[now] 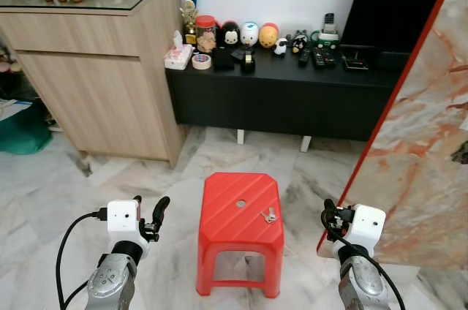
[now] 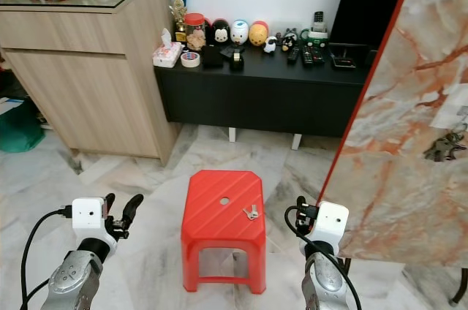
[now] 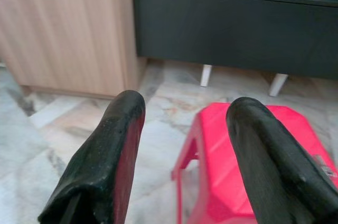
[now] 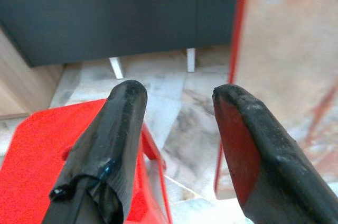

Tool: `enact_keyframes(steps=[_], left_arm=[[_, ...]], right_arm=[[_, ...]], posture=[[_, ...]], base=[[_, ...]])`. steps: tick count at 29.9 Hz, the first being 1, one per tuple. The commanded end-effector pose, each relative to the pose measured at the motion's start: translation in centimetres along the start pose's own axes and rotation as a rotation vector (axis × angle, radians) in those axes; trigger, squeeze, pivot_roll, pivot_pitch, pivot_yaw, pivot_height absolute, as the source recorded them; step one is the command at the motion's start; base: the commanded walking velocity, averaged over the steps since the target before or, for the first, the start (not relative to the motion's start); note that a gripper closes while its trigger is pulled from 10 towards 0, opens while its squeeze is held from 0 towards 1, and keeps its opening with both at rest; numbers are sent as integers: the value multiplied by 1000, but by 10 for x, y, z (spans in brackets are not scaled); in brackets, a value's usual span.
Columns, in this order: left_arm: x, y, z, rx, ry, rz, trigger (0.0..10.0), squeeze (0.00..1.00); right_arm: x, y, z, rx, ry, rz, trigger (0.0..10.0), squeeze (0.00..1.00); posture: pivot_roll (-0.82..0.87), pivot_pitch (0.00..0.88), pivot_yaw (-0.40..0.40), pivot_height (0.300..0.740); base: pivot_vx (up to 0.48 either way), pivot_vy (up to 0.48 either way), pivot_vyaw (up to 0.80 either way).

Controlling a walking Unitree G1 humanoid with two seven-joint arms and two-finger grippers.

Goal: Hang keys on a hook

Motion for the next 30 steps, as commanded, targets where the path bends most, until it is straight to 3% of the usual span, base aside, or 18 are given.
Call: enact_keyframes(steps=[1, 15, 30], left_arm=[[1, 4, 1, 18, 0, 0, 10000, 0], [0, 4, 4, 12, -12, -2, 10000, 0], [0, 3, 5, 6, -15, -9, 10000, 0]], right_arm=[[-1, 4, -4, -1, 11, 10, 10000, 0], [2, 3, -4, -10, 19, 4, 10000, 0], [3, 3, -4, -9, 17, 8, 10000, 0]], posture=[[29, 0, 0, 728], [38, 0, -4, 728], [43, 0, -6, 728]], base=[[0, 0, 0], [0, 0, 0], [192, 0, 655]])
Point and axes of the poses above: a point about 5 cm out from each wrist's last joint towards the gripper, its own x axis pointing out of the wrist towards the gripper, its own z axis along the axis of the wrist's last joint, y = z × x, the point moved 3 cm from there along x, pointing out of the wrist towards the gripper, and after that the axes turned 5 degrees about x, right-handed, at the moved point
